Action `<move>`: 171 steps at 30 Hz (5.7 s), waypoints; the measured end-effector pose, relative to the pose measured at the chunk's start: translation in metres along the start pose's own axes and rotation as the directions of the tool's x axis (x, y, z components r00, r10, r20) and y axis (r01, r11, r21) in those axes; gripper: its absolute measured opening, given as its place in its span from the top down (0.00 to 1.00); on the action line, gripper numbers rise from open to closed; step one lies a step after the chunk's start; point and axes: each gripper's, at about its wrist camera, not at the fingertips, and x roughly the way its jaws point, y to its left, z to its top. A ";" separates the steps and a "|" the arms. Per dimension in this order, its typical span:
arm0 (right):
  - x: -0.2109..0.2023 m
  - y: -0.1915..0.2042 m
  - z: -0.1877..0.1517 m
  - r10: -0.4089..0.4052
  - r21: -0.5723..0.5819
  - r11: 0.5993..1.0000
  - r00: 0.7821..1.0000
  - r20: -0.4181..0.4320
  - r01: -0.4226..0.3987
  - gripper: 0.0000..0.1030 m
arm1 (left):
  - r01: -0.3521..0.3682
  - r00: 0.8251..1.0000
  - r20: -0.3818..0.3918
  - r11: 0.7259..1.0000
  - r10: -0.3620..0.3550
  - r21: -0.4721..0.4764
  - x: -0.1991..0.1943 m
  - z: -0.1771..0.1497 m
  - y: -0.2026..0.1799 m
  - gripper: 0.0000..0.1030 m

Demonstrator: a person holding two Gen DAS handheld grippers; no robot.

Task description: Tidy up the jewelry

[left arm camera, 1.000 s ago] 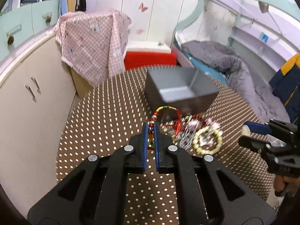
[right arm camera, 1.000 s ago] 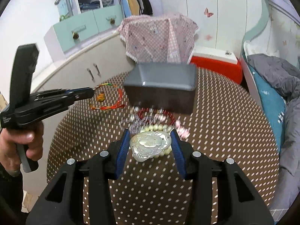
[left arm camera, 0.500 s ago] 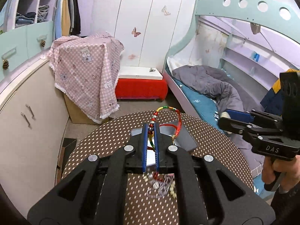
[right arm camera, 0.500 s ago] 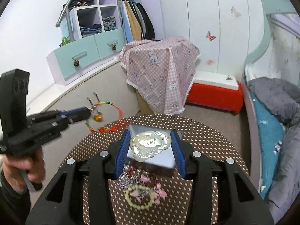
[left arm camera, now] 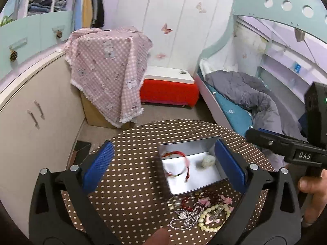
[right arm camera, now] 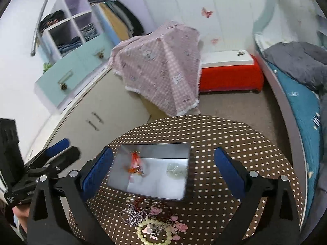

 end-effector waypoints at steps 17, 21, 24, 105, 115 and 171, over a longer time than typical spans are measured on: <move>-0.075 0.033 -0.047 -0.196 -0.029 0.979 0.969 0.148 0.202 0.08 | -0.031 0.996 0.081 0.999 0.032 -0.012 -0.060 -0.031 0.029 0.06; -0.079 0.035 -0.066 -0.209 -0.027 0.976 0.967 0.146 0.215 0.08 | -0.048 0.995 0.083 0.999 0.047 0.009 -0.072 -0.045 0.030 0.06; -0.077 0.036 -0.079 -0.212 -0.058 0.974 0.970 0.120 0.220 0.08 | -0.060 0.994 0.091 0.998 0.060 0.004 -0.077 -0.057 0.032 0.06; -0.020 0.044 -0.124 0.009 -0.311 0.949 0.993 -0.117 -0.045 0.91 | 0.111 0.992 -0.074 0.991 -0.105 0.074 -0.041 -0.101 0.008 0.84; -0.061 0.042 -0.088 0.073 -0.293 0.953 0.997 -0.007 -0.072 0.91 | 0.149 0.984 0.073 0.977 -0.162 0.149 -0.090 -0.046 -0.005 0.84; -0.089 0.062 -0.005 0.087 -0.362 0.932 0.985 0.151 -0.027 0.91 | 0.197 0.956 0.169 0.953 -0.239 0.229 -0.099 0.033 -0.034 0.85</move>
